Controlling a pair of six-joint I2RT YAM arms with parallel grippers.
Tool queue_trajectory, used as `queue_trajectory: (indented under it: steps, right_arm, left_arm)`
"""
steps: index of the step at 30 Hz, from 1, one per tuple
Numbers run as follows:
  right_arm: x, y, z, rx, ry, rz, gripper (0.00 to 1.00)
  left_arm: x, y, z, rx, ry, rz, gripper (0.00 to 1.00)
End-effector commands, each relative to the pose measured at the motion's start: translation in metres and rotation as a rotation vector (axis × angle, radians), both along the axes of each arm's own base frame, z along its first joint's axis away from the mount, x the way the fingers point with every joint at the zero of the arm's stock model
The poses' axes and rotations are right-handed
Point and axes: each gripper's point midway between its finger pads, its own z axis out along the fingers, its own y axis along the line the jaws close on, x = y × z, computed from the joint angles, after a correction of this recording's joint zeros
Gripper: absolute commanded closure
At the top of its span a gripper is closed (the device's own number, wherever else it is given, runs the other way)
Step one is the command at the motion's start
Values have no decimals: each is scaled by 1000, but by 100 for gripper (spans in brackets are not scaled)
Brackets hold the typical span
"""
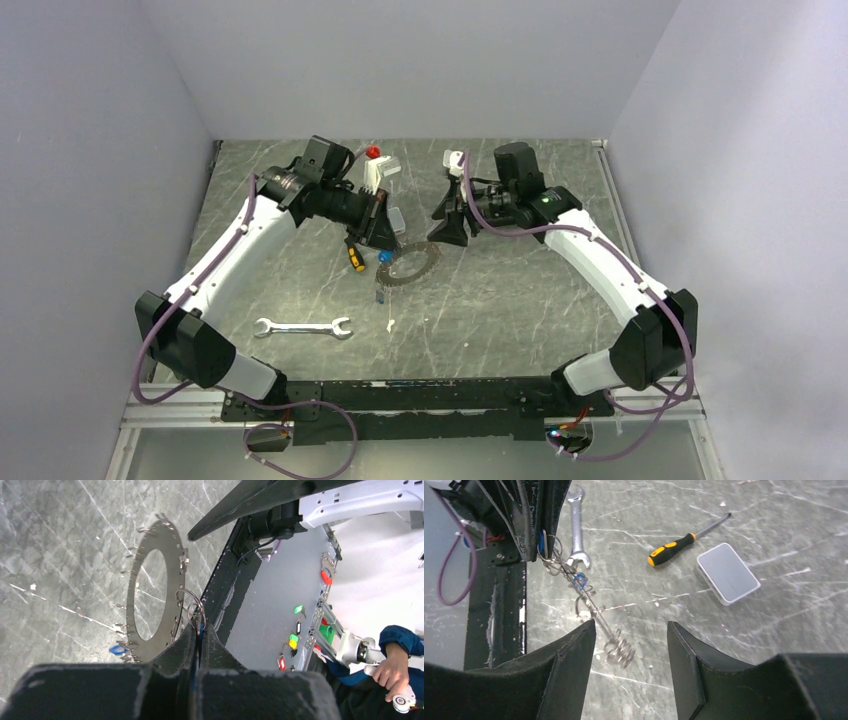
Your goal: Remove the keys from the keyring
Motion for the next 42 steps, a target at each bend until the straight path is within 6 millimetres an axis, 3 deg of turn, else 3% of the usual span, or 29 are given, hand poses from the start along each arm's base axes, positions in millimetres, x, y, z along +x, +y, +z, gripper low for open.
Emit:
queue_trajectory:
  steps: [1, 6, 9, 12, 18, 28, 42]
  right_arm:
    - [6, -9, 48, 54, -103, -59, 42]
    - [-7, -12, 57, 71, -55, -70, 42]
    - [-21, -10, 51, 86, -4, -43, 45]
    - [-37, -3, 43, 92, 24, 20, 55]
    - [-55, 14, 28, 108, 70, 81, 57]
    - [-39, 26, 1, 89, 12, 30, 58]
    - [-9, 26, -10, 61, -155, -43, 65]
  left_arm:
    - [14, -3, -3, 4, 25, 70, 100]
    - [21, -6, -9, 6, 64, 98, 100]
    - [25, -9, -11, -2, 88, 105, 100]
    - [26, -12, -10, -16, 108, 99, 100]
    - [26, -15, -8, -33, 122, 93, 100]
    - [16, -16, -2, -75, 145, 52, 100]
    - [11, -17, 0, -101, 172, 29, 100]
